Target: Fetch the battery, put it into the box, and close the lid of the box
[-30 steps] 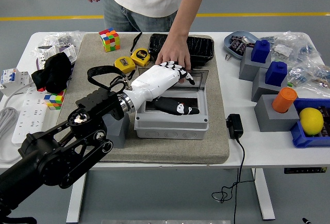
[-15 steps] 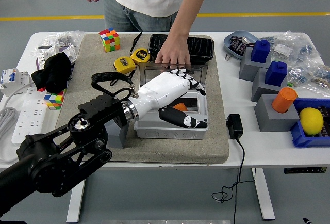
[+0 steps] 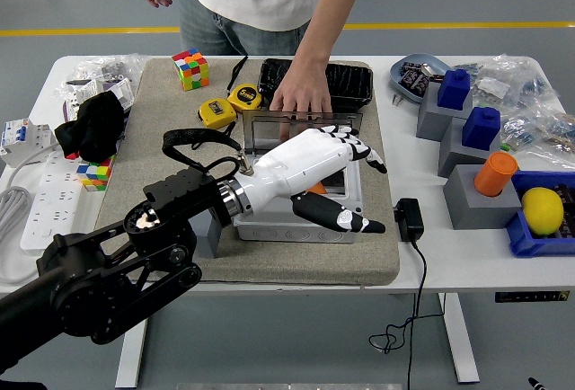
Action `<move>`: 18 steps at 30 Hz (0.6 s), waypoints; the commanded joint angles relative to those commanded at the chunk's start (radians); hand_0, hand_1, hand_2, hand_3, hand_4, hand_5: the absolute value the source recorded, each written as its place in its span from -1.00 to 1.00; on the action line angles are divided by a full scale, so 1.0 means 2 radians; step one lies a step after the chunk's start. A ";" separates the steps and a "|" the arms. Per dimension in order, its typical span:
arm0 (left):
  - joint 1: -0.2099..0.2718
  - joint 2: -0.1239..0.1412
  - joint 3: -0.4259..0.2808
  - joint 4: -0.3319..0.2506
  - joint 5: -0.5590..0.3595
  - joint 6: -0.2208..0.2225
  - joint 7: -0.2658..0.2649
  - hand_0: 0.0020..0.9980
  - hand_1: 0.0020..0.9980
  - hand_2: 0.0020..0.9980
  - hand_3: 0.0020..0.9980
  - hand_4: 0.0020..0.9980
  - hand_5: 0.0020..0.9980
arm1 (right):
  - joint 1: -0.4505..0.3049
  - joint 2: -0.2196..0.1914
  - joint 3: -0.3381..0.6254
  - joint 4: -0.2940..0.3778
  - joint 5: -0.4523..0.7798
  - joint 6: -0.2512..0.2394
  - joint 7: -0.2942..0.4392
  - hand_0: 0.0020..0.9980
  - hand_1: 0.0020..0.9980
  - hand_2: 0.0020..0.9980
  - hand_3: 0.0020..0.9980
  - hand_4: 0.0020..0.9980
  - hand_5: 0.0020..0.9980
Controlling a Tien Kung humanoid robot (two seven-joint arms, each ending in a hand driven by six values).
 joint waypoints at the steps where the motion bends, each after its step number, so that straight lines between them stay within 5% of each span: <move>1: -0.001 -0.003 -0.007 0.011 0.003 0.006 0.000 0.69 0.77 0.70 0.64 1.00 0.64 | 0.000 0.000 0.000 0.000 0.000 0.000 0.000 0.51 0.38 0.41 0.47 1.00 1.00; 6: -0.006 -0.020 -0.041 0.069 0.022 0.005 0.013 0.69 0.77 0.70 0.64 1.00 0.64 | -0.001 0.001 -0.002 0.000 0.002 0.000 -0.001 0.51 0.38 0.41 0.47 1.00 1.00; 7: -0.007 -0.023 -0.047 0.082 0.025 0.004 0.015 0.92 1.00 0.94 0.91 1.00 0.66 | -0.001 0.001 -0.003 -0.001 0.002 0.000 -0.001 0.51 0.38 0.41 0.48 1.00 1.00; 11: -0.007 -0.030 -0.068 0.120 0.044 -0.011 0.033 0.92 1.00 0.94 0.91 1.00 0.66 | -0.001 0.001 -0.003 -0.001 0.002 0.000 -0.001 0.51 0.38 0.41 0.48 1.00 1.00; 18: -0.004 -0.025 -0.068 0.124 0.057 -0.021 0.043 1.00 1.00 1.00 1.00 1.00 0.74 | -0.001 0.001 -0.002 -0.001 0.001 0.000 -0.001 0.50 0.38 0.41 0.47 1.00 1.00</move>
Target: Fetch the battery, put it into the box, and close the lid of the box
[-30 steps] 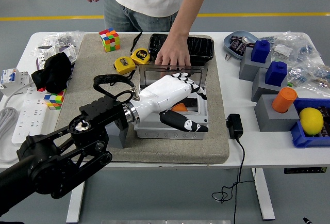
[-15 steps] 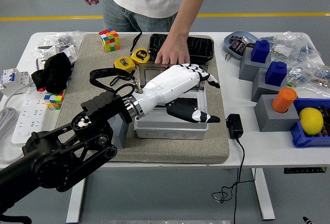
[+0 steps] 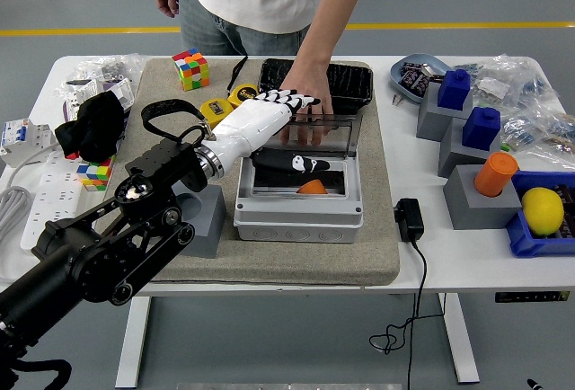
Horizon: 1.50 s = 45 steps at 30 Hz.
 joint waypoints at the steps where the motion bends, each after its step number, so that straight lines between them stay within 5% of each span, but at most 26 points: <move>1: 0.001 0.000 0.001 -0.003 0.000 0.000 -0.001 1.00 1.00 1.00 0.99 1.00 0.74 | 0.000 0.000 0.000 0.000 0.000 0.000 0.000 0.50 0.38 0.41 0.47 1.00 1.00; 10: 0.003 0.013 0.022 -0.027 0.005 -0.002 0.003 1.00 1.00 1.00 0.94 1.00 0.72 | 0.001 0.000 0.002 0.001 -0.002 0.001 0.000 0.50 0.38 0.41 0.47 1.00 1.00; 27: -0.006 0.084 0.138 -0.116 0.002 -0.026 0.025 1.00 1.00 0.97 0.90 1.00 0.82 | 0.000 -0.003 0.003 0.000 -0.002 0.001 0.000 0.50 0.38 0.41 0.47 1.00 1.00; 45: -0.005 0.092 0.167 -0.137 -0.006 -0.032 0.024 1.00 1.00 0.94 0.89 1.00 0.84 | 0.001 -0.003 0.005 -0.001 -0.001 -0.001 0.001 0.50 0.38 0.41 0.47 1.00 1.00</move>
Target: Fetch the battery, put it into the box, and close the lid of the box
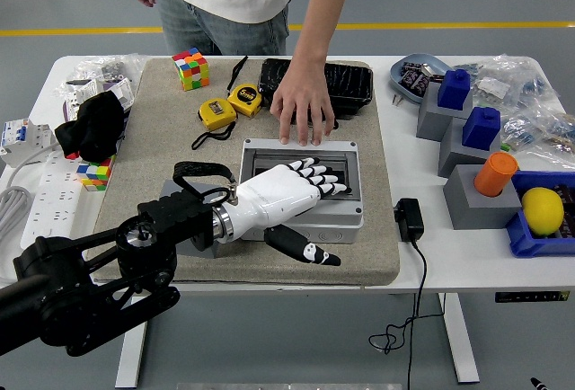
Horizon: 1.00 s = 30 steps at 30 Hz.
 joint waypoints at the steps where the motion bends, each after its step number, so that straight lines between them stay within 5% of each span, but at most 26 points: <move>1: 0.001 0.000 -0.001 -0.001 0.000 0.000 0.000 1.00 1.00 0.94 0.89 1.00 0.84 | 0.000 0.000 0.000 0.000 0.000 0.000 0.000 0.50 0.38 0.41 0.47 1.00 1.00; 6: 0.014 -0.007 -0.037 -0.019 -0.009 0.000 -0.002 1.00 1.00 0.91 0.88 1.00 0.83 | 0.000 0.001 0.002 0.000 -0.001 0.000 0.000 0.50 0.38 0.41 0.47 1.00 1.00; 11: 0.049 -0.020 -0.113 -0.065 -0.084 -0.016 -0.012 0.90 0.93 0.85 0.79 1.00 0.79 | 0.000 0.004 0.004 0.000 -0.002 0.000 -0.001 0.50 0.38 0.41 0.47 1.00 1.00; 15: 0.090 -0.044 -0.194 -0.083 -0.167 0.041 -0.074 0.90 0.93 0.85 0.79 1.00 0.79 | -0.003 0.006 0.004 0.000 -0.002 0.000 -0.001 0.50 0.38 0.41 0.47 1.00 1.00; 16: 0.100 -0.051 -0.216 -0.084 -0.189 0.064 -0.096 0.46 0.61 0.53 0.49 1.00 0.39 | -0.003 0.007 0.004 -0.001 -0.002 0.000 -0.002 0.50 0.38 0.41 0.47 1.00 1.00; 18: 0.118 -0.065 -0.253 -0.083 -0.232 0.094 -0.121 0.46 0.61 0.53 0.49 1.00 0.39 | -0.004 0.008 0.005 0.000 -0.002 0.000 -0.002 0.50 0.38 0.41 0.47 1.00 1.00; 24: 0.169 -0.106 -0.378 -0.066 -0.358 0.078 -0.112 0.49 0.66 0.61 0.54 1.00 0.34 | -0.005 0.011 0.007 0.001 -0.004 0.000 -0.002 0.50 0.38 0.41 0.47 1.00 1.00; 30: 0.200 -0.106 -0.493 -0.051 -0.485 0.064 -0.098 0.65 0.80 0.76 0.70 1.00 0.43 | -0.005 0.011 0.008 0.000 -0.005 -0.001 -0.002 0.50 0.38 0.41 0.47 1.00 1.00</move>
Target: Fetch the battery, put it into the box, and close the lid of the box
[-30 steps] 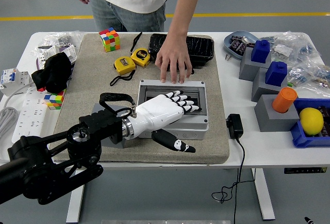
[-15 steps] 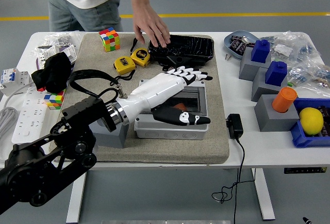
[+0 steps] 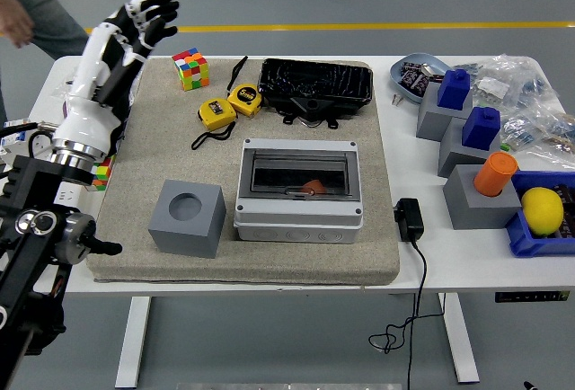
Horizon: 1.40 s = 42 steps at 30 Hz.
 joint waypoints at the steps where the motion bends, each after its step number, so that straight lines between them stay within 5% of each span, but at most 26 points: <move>1: 0.003 0.001 -0.011 0.002 -0.019 0.001 0.002 0.65 0.80 0.76 0.70 1.00 0.43 | 0.000 0.000 0.000 0.000 0.000 0.000 0.000 0.50 0.38 0.41 0.47 1.00 1.00; 3: 0.011 0.002 -0.031 0.005 -0.048 0.001 0.009 0.65 0.80 0.76 0.70 1.00 0.43 | 0.001 -0.001 0.000 0.000 0.000 0.000 0.000 0.50 0.38 0.41 0.47 1.00 1.00; 4: 0.016 0.002 -0.041 0.007 -0.046 0.001 0.018 0.89 1.00 0.97 0.91 1.00 0.60 | 0.001 -0.001 0.000 0.000 0.000 -0.001 0.000 0.50 0.38 0.41 0.47 1.00 1.00; 5: 0.019 0.001 -0.049 0.009 -0.042 -0.001 0.028 0.89 1.00 0.97 0.91 1.00 0.60 | 0.002 -0.001 -0.001 0.000 0.000 -0.001 0.000 0.50 0.38 0.41 0.47 1.00 1.00; 9: 0.042 -0.001 -0.084 0.017 0.023 -0.008 0.090 0.89 1.00 0.97 0.91 1.00 0.60 | 0.003 -0.002 0.000 0.001 -0.002 -0.001 0.000 0.50 0.38 0.41 0.47 1.00 1.00; 12: 0.056 -0.001 -0.088 0.013 0.083 -0.005 0.105 1.00 1.00 1.00 1.00 1.00 0.67 | 0.001 -0.002 -0.001 0.001 -0.002 -0.002 0.000 0.50 0.38 0.41 0.47 1.00 1.00; 14: 0.060 -0.003 -0.088 0.012 0.109 0.001 0.100 1.00 1.00 1.00 1.00 1.00 0.67 | 0.000 -0.002 -0.003 0.000 -0.001 -0.003 0.000 0.50 0.38 0.41 0.47 1.00 1.00; 21: 0.068 -0.017 -0.087 0.015 0.078 0.024 0.042 0.95 1.00 0.96 0.90 1.00 0.63 | -0.002 -0.001 0.002 0.001 -0.005 -0.003 0.000 0.50 0.38 0.41 0.47 1.00 1.00; 22: 0.068 -0.017 -0.085 0.015 0.077 0.026 0.036 0.78 0.91 0.85 0.80 1.00 0.63 | -0.001 -0.001 0.003 0.001 -0.006 -0.003 0.001 0.50 0.38 0.41 0.47 1.00 1.00; 24: 0.068 -0.017 -0.083 0.014 0.075 0.029 0.028 0.78 0.91 0.85 0.80 1.00 0.63 | -0.001 -0.001 0.004 0.002 -0.006 -0.002 0.001 0.50 0.38 0.41 0.47 1.00 1.00; 42: 0.073 -0.018 -0.074 0.014 0.083 0.032 0.023 0.71 0.85 0.81 0.74 1.00 0.64 | -0.005 0.000 0.005 0.001 -0.007 -0.002 0.001 0.50 0.38 0.41 0.47 1.00 1.00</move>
